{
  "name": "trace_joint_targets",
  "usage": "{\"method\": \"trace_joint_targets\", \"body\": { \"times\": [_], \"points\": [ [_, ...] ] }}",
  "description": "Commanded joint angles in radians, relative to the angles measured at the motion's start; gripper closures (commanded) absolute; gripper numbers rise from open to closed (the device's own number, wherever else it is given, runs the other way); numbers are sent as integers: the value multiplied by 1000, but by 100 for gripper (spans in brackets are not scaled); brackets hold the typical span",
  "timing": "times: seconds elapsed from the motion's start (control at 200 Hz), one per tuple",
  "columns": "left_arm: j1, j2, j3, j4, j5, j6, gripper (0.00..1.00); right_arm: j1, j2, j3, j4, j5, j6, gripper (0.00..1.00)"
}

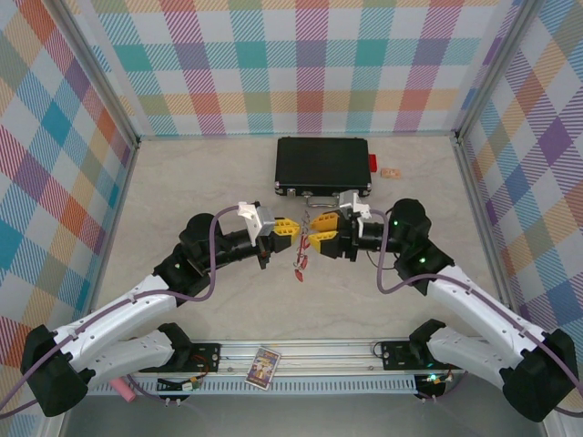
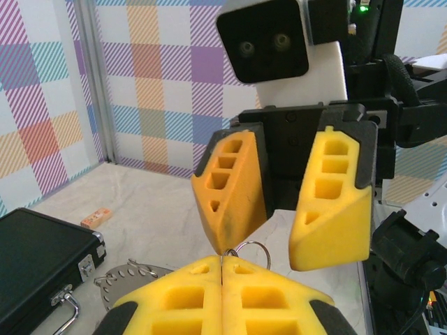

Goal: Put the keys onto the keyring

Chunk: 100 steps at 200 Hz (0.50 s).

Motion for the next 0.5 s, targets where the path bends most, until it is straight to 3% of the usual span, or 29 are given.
{"method": "trace_joint_targets", "body": {
  "times": [0.0, 0.23, 0.37, 0.495],
  "points": [
    [-9, -5, 15, 29, 19, 7, 100, -8, 26, 42, 51, -45, 26, 64],
    [-10, -5, 16, 31, 23, 4, 100, -6, 116, 87, 34, -106, 40, 71],
    [-10, -4, 17, 31, 25, 2, 100, -7, 137, 92, 41, -131, 44, 100],
    [-10, -5, 18, 24, 20, 5, 100, -6, 119, 88, 22, -118, 22, 100]
  ]
}}
